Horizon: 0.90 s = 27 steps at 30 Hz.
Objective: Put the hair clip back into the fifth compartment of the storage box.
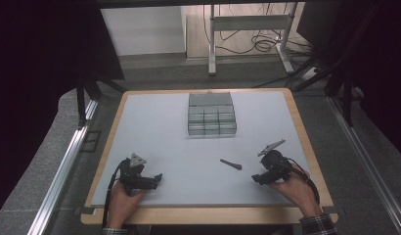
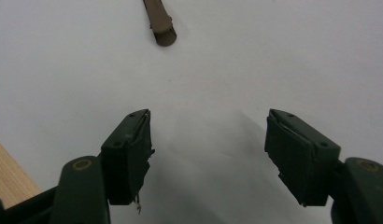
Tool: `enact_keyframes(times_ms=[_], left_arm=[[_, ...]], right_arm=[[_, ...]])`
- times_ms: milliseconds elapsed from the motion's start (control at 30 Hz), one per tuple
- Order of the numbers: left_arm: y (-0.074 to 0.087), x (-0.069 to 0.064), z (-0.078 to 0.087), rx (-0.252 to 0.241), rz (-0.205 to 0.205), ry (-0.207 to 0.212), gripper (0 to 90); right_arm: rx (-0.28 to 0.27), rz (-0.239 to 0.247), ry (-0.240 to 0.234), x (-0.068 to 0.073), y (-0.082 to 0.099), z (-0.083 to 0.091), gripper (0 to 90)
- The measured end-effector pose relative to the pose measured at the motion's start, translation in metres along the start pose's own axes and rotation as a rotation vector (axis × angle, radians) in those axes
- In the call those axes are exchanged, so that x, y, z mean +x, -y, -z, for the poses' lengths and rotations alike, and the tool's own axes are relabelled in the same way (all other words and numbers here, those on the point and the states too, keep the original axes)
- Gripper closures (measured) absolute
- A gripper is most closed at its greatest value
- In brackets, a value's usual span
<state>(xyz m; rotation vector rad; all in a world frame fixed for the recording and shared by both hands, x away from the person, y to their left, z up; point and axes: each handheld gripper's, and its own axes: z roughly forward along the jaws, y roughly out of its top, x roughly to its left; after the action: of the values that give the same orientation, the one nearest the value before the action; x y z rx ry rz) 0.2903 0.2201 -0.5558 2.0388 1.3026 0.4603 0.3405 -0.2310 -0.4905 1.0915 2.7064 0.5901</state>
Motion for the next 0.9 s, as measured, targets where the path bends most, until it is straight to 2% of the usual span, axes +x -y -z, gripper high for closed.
enact_keyframes(times_ms=[33,167,467,900], left_arm=[[0.000,0.000,0.000,0.000,0.000,0.000,0.0],[0.000,0.000,0.000,0.000,0.000,0.000,0.1],[0.000,0.000,0.000,0.001,0.000,0.000,0.1],[0.000,0.000,0.000,0.001,0.000,0.000,0.1]], right_arm=[[0.020,0.002,-0.002,0.000,-0.002,-0.002,33.9],[0.041,0.010,-0.006,-0.001,-0.008,-0.004,37.4],[0.059,0.031,-0.030,-0.001,-0.024,-0.002,45.6],[0.108,0.067,-0.061,-0.001,-0.042,-0.013,55.2]])
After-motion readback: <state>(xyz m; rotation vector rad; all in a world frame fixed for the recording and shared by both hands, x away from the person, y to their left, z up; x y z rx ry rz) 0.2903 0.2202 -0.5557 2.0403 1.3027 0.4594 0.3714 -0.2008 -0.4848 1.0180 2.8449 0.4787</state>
